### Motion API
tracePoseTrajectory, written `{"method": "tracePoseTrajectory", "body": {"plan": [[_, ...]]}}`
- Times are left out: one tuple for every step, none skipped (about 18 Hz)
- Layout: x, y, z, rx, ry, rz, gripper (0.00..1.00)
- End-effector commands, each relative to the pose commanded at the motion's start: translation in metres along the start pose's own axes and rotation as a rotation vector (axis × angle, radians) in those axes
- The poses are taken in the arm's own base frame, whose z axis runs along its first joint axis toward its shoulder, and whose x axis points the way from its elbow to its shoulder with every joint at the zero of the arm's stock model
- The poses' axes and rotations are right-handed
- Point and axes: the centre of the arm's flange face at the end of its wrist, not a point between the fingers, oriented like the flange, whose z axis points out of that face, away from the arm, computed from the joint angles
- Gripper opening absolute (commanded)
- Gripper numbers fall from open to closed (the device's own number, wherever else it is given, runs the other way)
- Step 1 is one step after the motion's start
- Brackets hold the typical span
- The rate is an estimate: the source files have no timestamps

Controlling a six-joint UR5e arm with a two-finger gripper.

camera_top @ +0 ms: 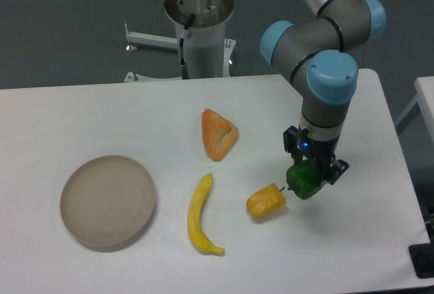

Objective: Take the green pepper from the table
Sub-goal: 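Lift the green pepper and carry it toward the yellow pepper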

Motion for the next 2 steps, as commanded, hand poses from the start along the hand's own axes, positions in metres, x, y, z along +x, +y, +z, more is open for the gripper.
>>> {"method": "tracePoseTrajectory", "body": {"plan": [[-0.0006,-0.0002,-0.0013,0.000,-0.001,0.000,0.40],[-0.0006,-0.0002,-0.0013,0.000,-0.002,0.000,0.40]]}}
